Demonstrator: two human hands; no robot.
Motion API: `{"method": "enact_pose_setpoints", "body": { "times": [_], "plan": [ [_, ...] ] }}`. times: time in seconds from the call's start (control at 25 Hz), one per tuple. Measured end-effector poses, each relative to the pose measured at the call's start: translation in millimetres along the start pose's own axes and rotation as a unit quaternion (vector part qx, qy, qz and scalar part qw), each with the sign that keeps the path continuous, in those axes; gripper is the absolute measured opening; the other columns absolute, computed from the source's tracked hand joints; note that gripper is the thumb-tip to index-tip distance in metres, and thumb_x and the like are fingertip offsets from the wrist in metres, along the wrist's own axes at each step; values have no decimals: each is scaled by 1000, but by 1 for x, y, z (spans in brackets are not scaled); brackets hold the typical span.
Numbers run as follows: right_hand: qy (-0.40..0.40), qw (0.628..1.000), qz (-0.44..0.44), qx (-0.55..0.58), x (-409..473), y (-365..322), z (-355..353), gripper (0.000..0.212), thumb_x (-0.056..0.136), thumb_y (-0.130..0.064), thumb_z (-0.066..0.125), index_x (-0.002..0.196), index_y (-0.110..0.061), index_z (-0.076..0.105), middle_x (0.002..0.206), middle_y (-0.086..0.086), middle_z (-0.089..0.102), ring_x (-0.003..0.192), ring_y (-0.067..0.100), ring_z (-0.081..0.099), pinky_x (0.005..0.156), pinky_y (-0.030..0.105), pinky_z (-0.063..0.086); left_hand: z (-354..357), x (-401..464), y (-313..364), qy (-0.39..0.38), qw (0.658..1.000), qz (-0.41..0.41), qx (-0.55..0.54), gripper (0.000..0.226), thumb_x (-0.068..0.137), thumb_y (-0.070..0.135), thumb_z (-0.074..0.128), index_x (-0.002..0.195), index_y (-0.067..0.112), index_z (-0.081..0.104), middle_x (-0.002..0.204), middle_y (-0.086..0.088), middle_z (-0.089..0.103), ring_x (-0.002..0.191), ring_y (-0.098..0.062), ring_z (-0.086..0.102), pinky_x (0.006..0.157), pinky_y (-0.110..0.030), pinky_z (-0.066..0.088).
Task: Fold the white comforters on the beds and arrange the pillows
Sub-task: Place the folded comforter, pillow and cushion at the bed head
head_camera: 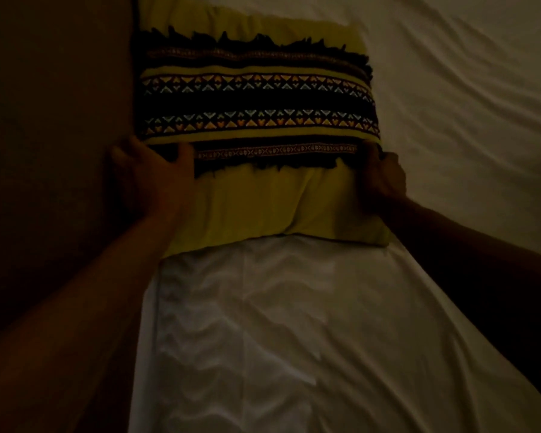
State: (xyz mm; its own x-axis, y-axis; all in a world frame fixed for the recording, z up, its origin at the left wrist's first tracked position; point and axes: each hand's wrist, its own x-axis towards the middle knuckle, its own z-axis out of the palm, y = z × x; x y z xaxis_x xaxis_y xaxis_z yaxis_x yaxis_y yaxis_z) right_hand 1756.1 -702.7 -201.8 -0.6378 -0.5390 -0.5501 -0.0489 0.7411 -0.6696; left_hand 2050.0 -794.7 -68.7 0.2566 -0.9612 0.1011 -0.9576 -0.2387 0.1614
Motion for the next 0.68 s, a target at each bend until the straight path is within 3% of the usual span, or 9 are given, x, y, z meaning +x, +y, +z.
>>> {"method": "enact_pose_setpoints", "body": {
  "times": [0.12,0.32,0.4,0.48,0.56,0.68],
  "plan": [
    [18,999,-5,-26,17,4,11,101,75,-89,27,134,-9,40,132,21,53,117,42,53,99,51,44,26,14,16,-7,999,-31,-15,98,83,75,42,144,-1,32,147,-22,35,130,-41,41,103,-51,37],
    [57,995,-70,-50,29,16,18,89,82,-84,30,125,-8,47,121,17,59,108,39,58,90,49,49,47,35,25,-7,989,-97,-114,120,70,90,40,147,-2,29,146,-21,43,132,-39,45,106,-49,40],
    [59,994,-90,-28,30,14,17,81,86,-79,34,121,-9,51,117,15,62,105,36,60,86,45,50,43,42,25,-17,986,-97,-136,118,67,90,47,145,2,36,143,-18,48,129,-38,49,104,-48,43],
    [46,990,-129,22,30,11,12,65,92,-68,39,116,-11,58,109,9,65,99,29,61,78,35,45,35,51,26,-42,974,-104,-195,98,70,78,62,138,7,48,137,-13,55,123,-35,54,101,-46,47],
    [45,982,-170,67,27,4,2,48,99,-52,42,110,-9,60,104,5,65,95,24,60,75,34,43,24,56,31,-50,963,-120,-234,67,82,56,67,128,9,57,127,-10,61,116,-31,58,96,-42,49],
    [89,966,-221,98,22,-12,-23,41,102,-45,39,101,-10,61,99,7,65,92,25,60,77,38,47,11,58,43,-12,961,-106,-255,27,92,38,62,92,11,62,94,-7,61,92,-25,61,81,-36,49]
  ]
}}
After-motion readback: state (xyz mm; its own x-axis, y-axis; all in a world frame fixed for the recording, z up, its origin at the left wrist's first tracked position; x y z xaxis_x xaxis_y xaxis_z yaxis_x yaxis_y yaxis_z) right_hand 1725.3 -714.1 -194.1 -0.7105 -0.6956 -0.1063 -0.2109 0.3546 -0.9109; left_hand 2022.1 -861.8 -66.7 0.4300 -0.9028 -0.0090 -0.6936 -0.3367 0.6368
